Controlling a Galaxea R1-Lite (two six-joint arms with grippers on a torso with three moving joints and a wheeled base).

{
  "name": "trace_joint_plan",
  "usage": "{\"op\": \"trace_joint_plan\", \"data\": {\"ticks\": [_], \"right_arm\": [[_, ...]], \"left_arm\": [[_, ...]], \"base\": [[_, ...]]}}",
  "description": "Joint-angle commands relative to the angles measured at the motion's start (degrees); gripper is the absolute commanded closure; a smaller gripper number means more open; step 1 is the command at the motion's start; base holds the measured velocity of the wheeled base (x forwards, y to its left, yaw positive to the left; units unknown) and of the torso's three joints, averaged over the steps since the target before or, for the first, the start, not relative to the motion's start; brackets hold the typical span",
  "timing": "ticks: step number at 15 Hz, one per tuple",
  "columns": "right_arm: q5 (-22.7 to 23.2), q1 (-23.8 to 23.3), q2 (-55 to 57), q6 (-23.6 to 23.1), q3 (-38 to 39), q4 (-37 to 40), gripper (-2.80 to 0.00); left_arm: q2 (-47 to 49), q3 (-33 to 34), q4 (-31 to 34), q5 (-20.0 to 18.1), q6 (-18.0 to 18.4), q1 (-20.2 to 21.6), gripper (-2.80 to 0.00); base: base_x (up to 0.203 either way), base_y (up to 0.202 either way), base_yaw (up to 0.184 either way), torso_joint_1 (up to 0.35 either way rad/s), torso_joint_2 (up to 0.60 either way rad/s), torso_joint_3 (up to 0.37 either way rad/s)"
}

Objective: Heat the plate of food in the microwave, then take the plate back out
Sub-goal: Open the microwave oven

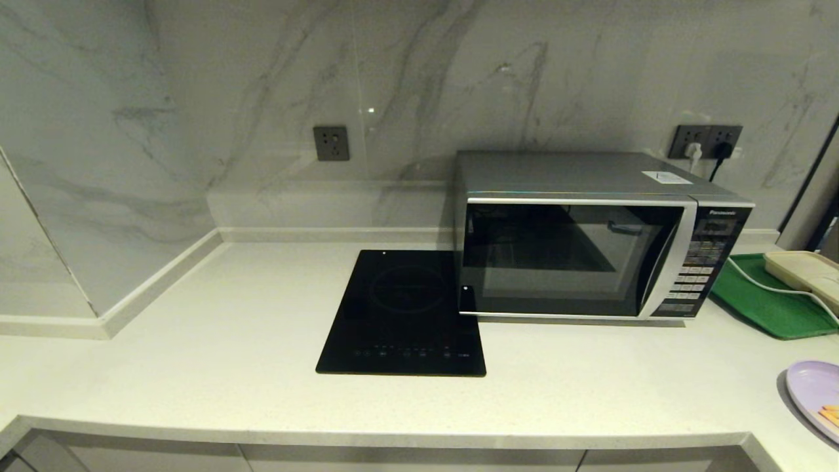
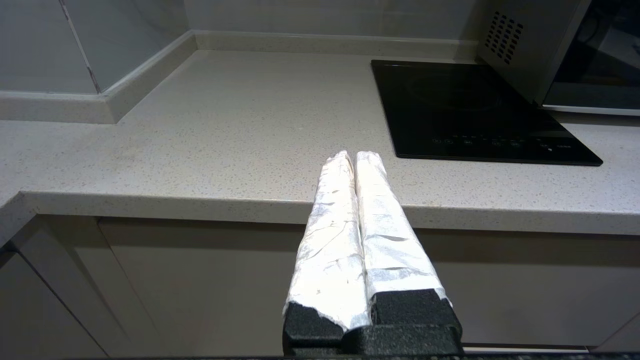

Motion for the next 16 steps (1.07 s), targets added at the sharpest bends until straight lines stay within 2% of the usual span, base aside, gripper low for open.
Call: {"op": "trace_joint_plan", "data": {"ticks": [1, 2, 3, 6, 11, 15, 16], "right_arm": [[-10.2, -0.3, 15.2, -6.0, -6.5, 3.0, 0.00], [-13.5, -0.3, 18.3, -9.3, -7.2, 3.7, 0.00], [-14.9, -0.4, 20.6, -11.8, -7.0, 4.1, 0.00], [-14.4, -0.3, 25.9, -18.0, -5.6, 4.3, 0.00], [-15.0, -0.3, 39.7, -19.4, -4.7, 0.4, 0.00], [-15.2, 0.3, 53.9, -19.5, -3.8, -11.6, 0.00], [-15.2, 0.5, 57.7, -19.5, -3.8, -16.9, -2.80]], "left_arm": [[0.0, 0.0, 0.0, 0.0, 0.0, 0.0, 0.00], [0.0, 0.0, 0.0, 0.0, 0.0, 0.0, 0.00], [0.0, 0.0, 0.0, 0.0, 0.0, 0.0, 0.00], [-0.1, 0.0, 0.0, 0.0, 0.0, 0.0, 0.00], [0.0, 0.0, 0.0, 0.0, 0.0, 0.0, 0.00], [0.0, 0.0, 0.0, 0.0, 0.0, 0.0, 0.00], [0.0, 0.0, 0.0, 0.0, 0.0, 0.0, 0.00]], "base": [[0.000, 0.000, 0.000, 0.000, 0.00, 0.000], [0.000, 0.000, 0.000, 0.000, 0.00, 0.000], [0.000, 0.000, 0.000, 0.000, 0.00, 0.000], [0.000, 0.000, 0.000, 0.000, 0.00, 0.000], [0.000, 0.000, 0.000, 0.000, 0.00, 0.000], [0.000, 0.000, 0.000, 0.000, 0.00, 0.000], [0.000, 0.000, 0.000, 0.000, 0.00, 0.000]]}}
